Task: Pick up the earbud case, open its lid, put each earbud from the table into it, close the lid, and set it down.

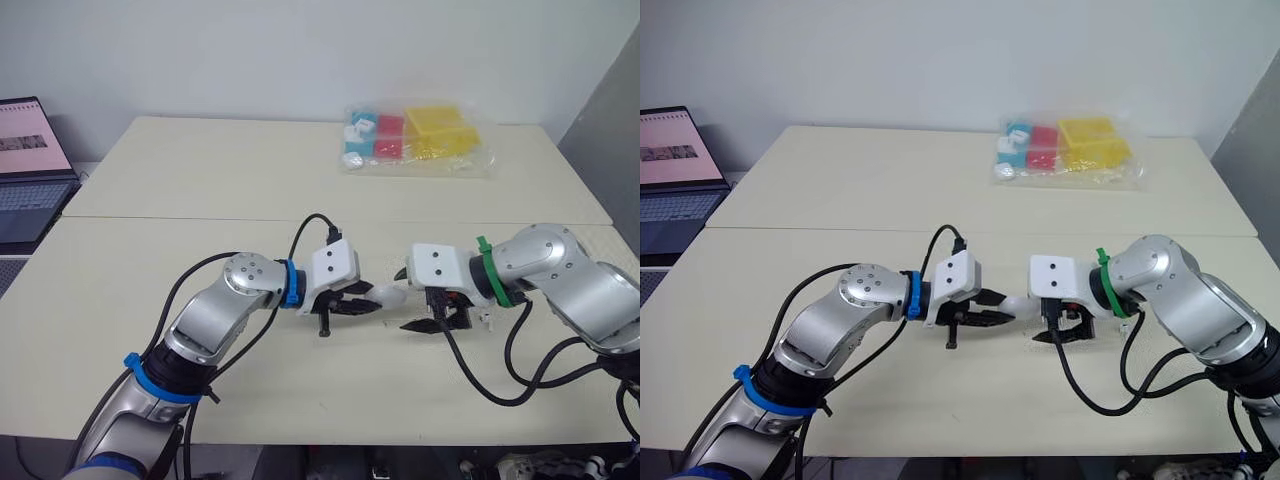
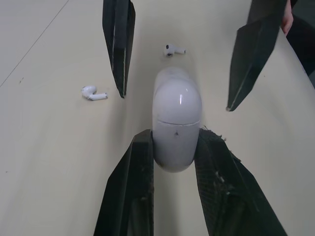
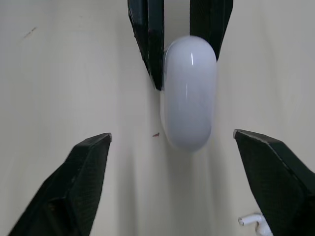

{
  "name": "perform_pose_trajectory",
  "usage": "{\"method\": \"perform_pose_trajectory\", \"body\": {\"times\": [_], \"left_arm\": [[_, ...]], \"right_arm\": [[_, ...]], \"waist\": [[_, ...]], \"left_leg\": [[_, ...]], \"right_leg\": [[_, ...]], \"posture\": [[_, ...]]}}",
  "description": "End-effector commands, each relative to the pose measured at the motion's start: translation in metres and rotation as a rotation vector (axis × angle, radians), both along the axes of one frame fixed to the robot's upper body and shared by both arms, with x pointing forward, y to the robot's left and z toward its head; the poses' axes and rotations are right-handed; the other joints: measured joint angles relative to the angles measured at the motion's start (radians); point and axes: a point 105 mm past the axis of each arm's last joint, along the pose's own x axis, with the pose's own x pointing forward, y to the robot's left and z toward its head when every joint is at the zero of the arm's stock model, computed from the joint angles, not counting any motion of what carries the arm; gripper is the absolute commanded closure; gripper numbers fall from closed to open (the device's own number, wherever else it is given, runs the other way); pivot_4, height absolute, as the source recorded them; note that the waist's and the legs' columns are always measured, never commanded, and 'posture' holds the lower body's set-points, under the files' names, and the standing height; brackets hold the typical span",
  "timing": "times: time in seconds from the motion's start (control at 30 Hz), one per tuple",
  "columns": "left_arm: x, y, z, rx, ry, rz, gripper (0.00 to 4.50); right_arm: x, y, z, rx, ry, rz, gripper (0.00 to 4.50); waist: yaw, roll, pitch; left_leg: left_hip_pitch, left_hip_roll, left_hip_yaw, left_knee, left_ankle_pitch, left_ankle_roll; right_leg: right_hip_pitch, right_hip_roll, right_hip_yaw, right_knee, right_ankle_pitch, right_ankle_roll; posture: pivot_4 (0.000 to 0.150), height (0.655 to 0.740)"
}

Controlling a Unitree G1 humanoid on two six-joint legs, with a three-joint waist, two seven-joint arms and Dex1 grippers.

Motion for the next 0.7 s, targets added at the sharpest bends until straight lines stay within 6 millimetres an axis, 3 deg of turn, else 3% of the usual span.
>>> {"method": "perform_pose_trajectory", "body": {"times": [0.03,0.2,0.3,0.43,0.57,0.7], "left_arm": [[0.003,0.003,0.007,-0.038,-0.027,0.018,3.71],[0.009,0.012,0.006,-0.134,-0.005,0.071,3.71],[0.007,0.017,0.009,-0.348,0.084,0.121,3.71],[0.003,0.020,0.007,-0.421,0.029,0.126,3.71],[0.003,0.020,0.007,-0.486,0.022,0.178,3.71],[0.005,0.019,0.008,-0.486,-0.053,0.173,3.71]], "right_arm": [[0.002,-0.013,0.017,-0.002,-0.062,-0.014,0.42],[0.006,-0.036,0.027,-0.018,-0.096,-0.060,0.42],[0.009,-0.048,0.042,0.006,-0.197,-0.037,0.42],[0.007,-0.032,0.065,0.261,-0.348,0.060,0.42],[-0.005,-0.022,0.057,0.276,-0.346,0.095,0.42],[-0.013,0.001,0.062,0.392,-0.354,0.143,0.42]], "waist": [[0.000,0.000,0.000],[0.000,0.000,0.000],[0.000,0.000,0.000],[-0.001,-0.001,-0.001],[0.002,-0.001,-0.001],[0.002,-0.001,-0.001]], "left_leg": [[0.000,0.000,0.000,0.000,0.000,0.000],[0.000,0.000,0.001,0.000,0.000,0.000],[0.001,0.000,0.001,0.000,0.000,0.000],[0.001,0.001,0.001,0.000,0.000,0.000],[0.003,0.000,0.001,0.000,0.000,0.000],[0.003,0.000,0.002,0.003,0.000,0.000]], "right_leg": [[0.000,0.000,0.000,0.000,0.000,0.000],[0.000,0.000,0.000,0.000,0.000,0.000],[0.000,0.000,0.001,0.000,0.000,0.000],[0.001,0.000,0.001,0.000,0.000,0.000],[0.001,0.000,0.002,0.003,0.000,0.000],[0.001,0.000,0.003,0.007,0.000,0.000]], "posture": [[0.150,0.7400],[0.150,0.7400],[0.150,0.7400],[0.150,0.7400],[0.150,0.7400],[0.150,0.7400]]}}
